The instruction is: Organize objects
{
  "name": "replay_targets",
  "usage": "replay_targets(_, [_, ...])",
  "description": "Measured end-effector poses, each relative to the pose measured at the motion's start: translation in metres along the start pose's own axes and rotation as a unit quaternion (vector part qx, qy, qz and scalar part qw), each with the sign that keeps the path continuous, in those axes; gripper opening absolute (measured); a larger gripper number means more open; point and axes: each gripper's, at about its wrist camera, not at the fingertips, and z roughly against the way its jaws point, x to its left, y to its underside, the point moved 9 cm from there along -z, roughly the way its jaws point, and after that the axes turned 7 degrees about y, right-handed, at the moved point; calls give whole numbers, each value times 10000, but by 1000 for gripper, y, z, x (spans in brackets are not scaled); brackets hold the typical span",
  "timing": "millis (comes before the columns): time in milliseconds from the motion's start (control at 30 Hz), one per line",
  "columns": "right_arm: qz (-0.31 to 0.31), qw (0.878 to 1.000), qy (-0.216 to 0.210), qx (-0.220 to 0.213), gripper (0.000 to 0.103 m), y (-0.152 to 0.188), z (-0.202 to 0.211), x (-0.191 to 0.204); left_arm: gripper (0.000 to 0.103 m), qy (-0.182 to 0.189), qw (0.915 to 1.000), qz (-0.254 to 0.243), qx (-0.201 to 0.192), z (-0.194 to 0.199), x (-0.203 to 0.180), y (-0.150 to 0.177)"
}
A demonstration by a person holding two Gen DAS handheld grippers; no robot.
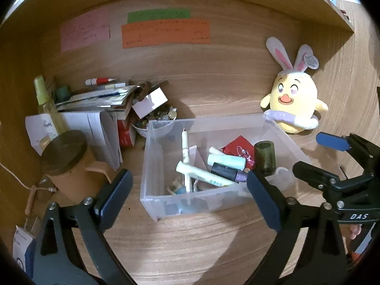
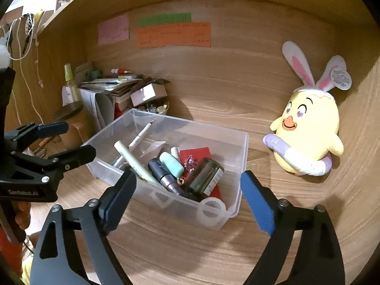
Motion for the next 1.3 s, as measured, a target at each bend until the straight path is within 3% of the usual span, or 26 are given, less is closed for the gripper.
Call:
replay_targets(167, [-51,10000,39,-28,98,7,6,0,99,50,10000,72,48,1,0,10])
replay_targets(1300, [-111,9999,-93,-36,98,15,17,8,99,146,9998,50,150,2,-5,20])
